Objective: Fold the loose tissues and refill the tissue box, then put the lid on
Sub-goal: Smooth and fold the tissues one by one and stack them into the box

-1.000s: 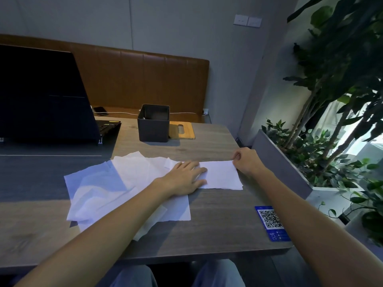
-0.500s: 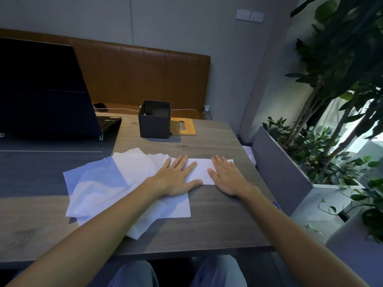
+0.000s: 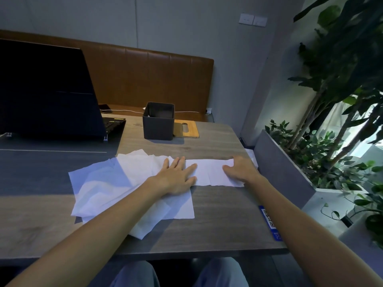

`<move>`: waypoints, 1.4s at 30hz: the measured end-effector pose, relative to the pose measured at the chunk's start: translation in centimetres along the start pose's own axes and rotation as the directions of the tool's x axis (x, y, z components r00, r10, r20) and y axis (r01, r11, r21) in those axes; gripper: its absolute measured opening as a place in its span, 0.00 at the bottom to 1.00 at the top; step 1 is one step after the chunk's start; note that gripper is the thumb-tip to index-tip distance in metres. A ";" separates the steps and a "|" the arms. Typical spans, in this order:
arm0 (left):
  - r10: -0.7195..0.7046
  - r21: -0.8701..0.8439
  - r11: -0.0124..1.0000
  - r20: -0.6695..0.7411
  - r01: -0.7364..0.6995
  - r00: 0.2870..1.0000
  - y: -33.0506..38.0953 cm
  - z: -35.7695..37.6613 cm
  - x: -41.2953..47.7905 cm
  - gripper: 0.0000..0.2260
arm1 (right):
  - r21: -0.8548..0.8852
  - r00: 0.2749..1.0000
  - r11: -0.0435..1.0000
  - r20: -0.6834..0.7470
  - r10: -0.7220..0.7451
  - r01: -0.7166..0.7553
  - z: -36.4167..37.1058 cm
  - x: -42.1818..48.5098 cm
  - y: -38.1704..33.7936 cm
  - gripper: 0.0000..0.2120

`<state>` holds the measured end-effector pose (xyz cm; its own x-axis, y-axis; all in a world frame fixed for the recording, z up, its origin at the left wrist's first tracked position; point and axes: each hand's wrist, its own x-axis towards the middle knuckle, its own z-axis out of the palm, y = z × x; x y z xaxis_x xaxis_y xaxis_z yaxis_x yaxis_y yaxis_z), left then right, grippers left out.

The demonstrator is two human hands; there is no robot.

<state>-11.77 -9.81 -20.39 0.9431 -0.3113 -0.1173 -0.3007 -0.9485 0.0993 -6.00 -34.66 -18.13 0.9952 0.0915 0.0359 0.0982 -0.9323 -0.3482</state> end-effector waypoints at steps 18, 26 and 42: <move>0.132 -0.046 0.990 -0.068 -0.136 0.989 5.4 -1.3 2.3 0.23 | 0.226 0.962 0.973 -0.272 0.011 0.053 -5.9 -0.1 -0.6 0.10; -0.092 -0.194 0.980 -0.258 0.041 0.962 -0.5 -1.9 -0.6 0.16 | 0.116 0.968 0.976 -0.194 -0.159 0.184 -3.5 -1.3 -7.6 0.12; -0.044 -0.194 0.981 -0.307 -0.017 0.951 0.9 -0.8 0.3 0.17 | -0.020 0.979 0.996 -0.183 -0.091 0.089 0.4 -1.5 -2.3 0.08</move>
<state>-11.63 -10.71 -19.57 0.9535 -0.2359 0.1874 -0.2833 -0.9138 0.2911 -7.72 -32.50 -17.77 0.9649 0.1109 0.2380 0.1867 -0.9271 -0.3251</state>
